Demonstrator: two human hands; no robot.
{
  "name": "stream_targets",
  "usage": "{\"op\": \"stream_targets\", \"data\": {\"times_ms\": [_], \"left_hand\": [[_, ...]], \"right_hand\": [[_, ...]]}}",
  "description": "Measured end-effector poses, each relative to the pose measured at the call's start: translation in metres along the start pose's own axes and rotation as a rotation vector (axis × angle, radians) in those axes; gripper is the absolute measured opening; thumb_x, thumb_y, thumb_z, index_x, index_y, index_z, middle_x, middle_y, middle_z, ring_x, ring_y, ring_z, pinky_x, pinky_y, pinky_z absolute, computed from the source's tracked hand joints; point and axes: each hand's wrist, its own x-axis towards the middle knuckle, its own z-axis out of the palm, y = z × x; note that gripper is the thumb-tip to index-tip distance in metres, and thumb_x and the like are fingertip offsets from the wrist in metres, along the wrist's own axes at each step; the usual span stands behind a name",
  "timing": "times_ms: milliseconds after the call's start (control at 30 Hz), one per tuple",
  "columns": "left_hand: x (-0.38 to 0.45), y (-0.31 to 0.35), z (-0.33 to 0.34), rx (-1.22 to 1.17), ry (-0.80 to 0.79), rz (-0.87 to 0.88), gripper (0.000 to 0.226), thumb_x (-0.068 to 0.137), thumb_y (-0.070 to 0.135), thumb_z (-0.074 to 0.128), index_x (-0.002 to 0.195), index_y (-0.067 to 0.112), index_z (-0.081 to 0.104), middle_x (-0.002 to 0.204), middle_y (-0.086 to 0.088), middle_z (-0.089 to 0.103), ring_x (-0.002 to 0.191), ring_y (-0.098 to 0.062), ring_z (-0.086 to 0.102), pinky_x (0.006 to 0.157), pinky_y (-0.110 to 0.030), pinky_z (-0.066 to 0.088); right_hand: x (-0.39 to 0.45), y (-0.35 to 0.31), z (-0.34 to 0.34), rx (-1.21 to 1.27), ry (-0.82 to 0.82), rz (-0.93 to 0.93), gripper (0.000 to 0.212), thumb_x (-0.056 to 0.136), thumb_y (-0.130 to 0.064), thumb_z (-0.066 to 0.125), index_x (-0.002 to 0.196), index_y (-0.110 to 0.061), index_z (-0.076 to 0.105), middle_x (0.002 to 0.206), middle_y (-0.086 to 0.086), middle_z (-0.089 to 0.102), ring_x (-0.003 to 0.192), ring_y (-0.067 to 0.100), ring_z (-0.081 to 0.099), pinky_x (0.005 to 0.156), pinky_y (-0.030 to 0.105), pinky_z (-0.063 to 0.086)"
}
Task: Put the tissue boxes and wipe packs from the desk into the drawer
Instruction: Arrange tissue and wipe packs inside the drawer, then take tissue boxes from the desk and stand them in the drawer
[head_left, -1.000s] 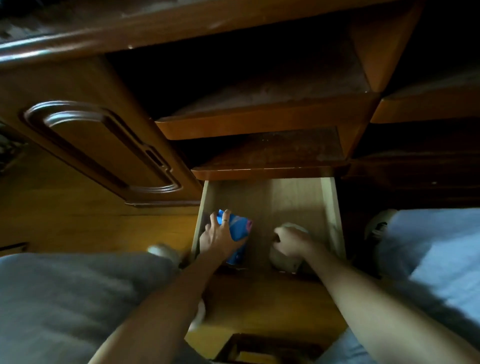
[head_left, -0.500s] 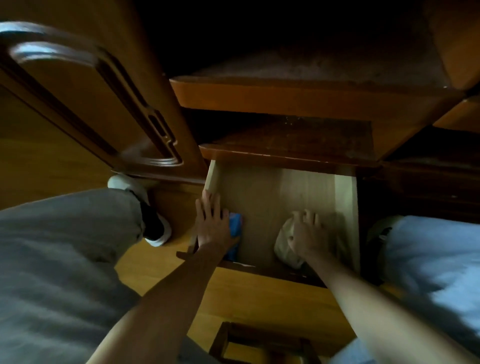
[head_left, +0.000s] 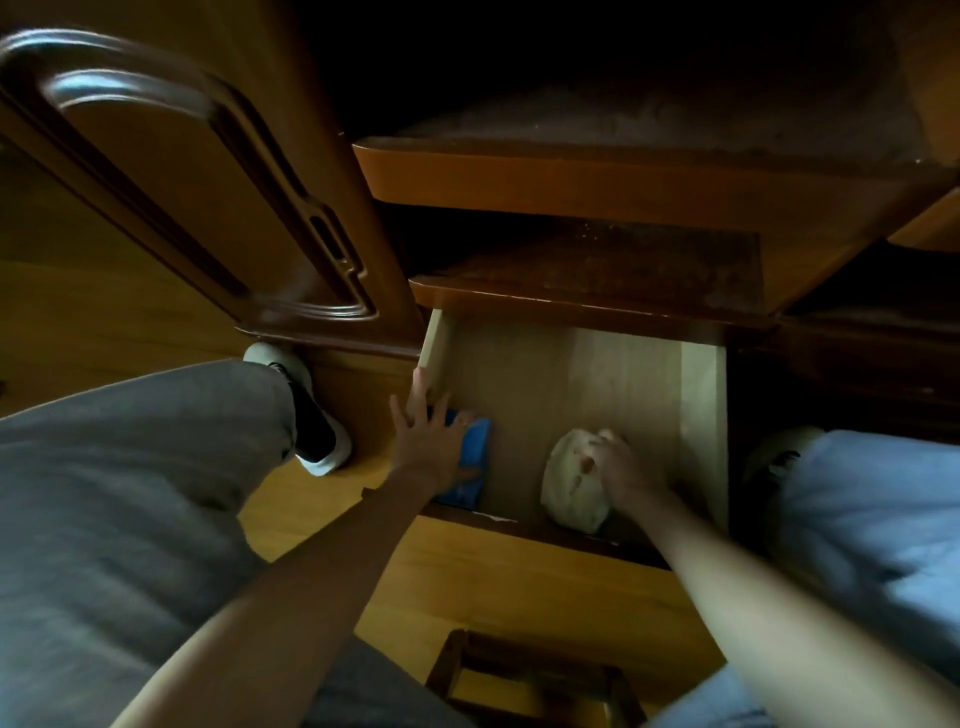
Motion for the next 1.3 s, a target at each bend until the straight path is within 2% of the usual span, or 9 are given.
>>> {"op": "stream_targets", "data": {"times_ms": [133,300,400,567,733,900,1033,1133,1300], "left_hand": [[0.000,0.011,-0.015,-0.044,-0.088,-0.058,0.090,0.082,0.063,0.067,0.156,0.033,0.025,0.165,-0.011,0.015,0.148,-0.047,-0.022,0.113,-0.076,-0.003],[-0.007,0.019,-0.024,-0.052,-0.084,-0.091,0.090,0.082,0.060,0.068,0.155,0.031,0.026,0.163,-0.009,0.019,0.151,-0.045,-0.011,0.117,-0.073,0.003],[-0.005,0.017,-0.019,-0.083,-0.038,-0.091,0.094,0.078,0.060,0.071,0.155,0.032,0.025,0.163,-0.009,0.014,0.149,-0.046,-0.018,0.116,-0.073,0.002],[0.002,0.009,-0.008,-0.074,-0.044,-0.075,0.096,0.075,0.068,0.069,0.155,0.037,0.024,0.163,-0.007,0.021,0.150,-0.044,-0.008,0.116,-0.072,0.001],[0.005,0.009,-0.008,-0.054,-0.062,-0.089,0.099,0.071,0.073,0.068,0.154,0.039,0.025,0.161,-0.007,0.022,0.150,-0.042,0.004,0.115,-0.074,0.007],[-0.002,0.013,-0.035,-0.142,0.053,-0.075,0.095,0.081,0.076,0.055,0.157,0.031,0.021,0.168,-0.012,-0.004,0.152,-0.042,-0.016,0.117,-0.068,-0.002],[-0.020,0.027,-0.106,-0.289,0.242,-0.025,0.085,0.086,0.059,0.066,0.156,0.032,0.026,0.168,-0.004,0.004,0.153,-0.030,0.018,0.119,-0.051,0.028],[-0.048,0.031,-0.185,-0.334,0.538,0.060,0.068,0.088,0.051,0.064,0.148,0.031,0.039,0.158,0.004,0.026,0.114,-0.020,0.064,0.081,-0.035,0.058],[-0.107,0.042,-0.324,-0.341,1.124,0.232,0.030,0.093,0.037,0.060,0.122,0.029,0.060,0.121,0.010,0.058,0.069,-0.005,0.064,0.045,-0.023,0.049]], "right_hand": [[-0.015,0.026,-0.006,-0.335,0.028,0.084,0.026,0.100,-0.011,0.051,0.120,-0.018,0.066,0.129,0.003,0.061,0.113,0.021,0.061,0.079,0.036,0.049],[-0.026,0.037,-0.018,-0.431,0.165,0.144,0.037,0.095,-0.026,0.061,0.132,-0.026,0.063,0.149,0.004,0.048,0.137,0.028,0.044,0.110,0.047,0.035],[-0.025,0.014,-0.022,-0.317,0.358,-0.032,0.049,0.088,-0.019,0.067,0.136,-0.027,0.057,0.156,0.008,0.037,0.140,0.030,0.036,0.111,0.052,0.032],[-0.024,0.006,0.001,-0.310,-0.125,-0.253,0.045,0.103,-0.031,0.049,0.147,-0.023,0.049,0.163,0.005,0.027,0.151,0.029,0.017,0.117,0.056,0.025],[-0.030,0.019,-0.010,-0.286,-0.208,-0.159,0.029,0.097,-0.019,0.059,0.125,-0.012,0.068,0.141,0.009,0.055,0.136,0.027,0.044,0.107,0.045,0.043],[-0.038,0.011,-0.047,0.109,-0.037,-0.115,0.042,0.099,-0.015,0.057,0.139,-0.024,0.059,0.153,0.000,0.047,0.143,0.022,0.040,0.112,0.039,0.038],[-0.055,-0.005,-0.111,0.290,0.189,-0.152,0.039,0.098,-0.024,0.058,0.137,-0.032,0.059,0.134,-0.009,0.061,0.104,0.004,0.066,0.074,0.018,0.049],[-0.090,-0.011,-0.188,0.400,0.513,-0.263,0.029,0.097,-0.023,0.055,0.115,-0.043,0.066,0.093,-0.028,0.068,0.061,0.001,0.064,0.049,0.012,0.042],[-0.168,-0.010,-0.318,0.402,1.120,-0.465,0.025,0.090,-0.016,0.055,0.092,-0.034,0.071,0.084,-0.025,0.067,0.064,0.004,0.061,0.059,0.014,0.044]]}}
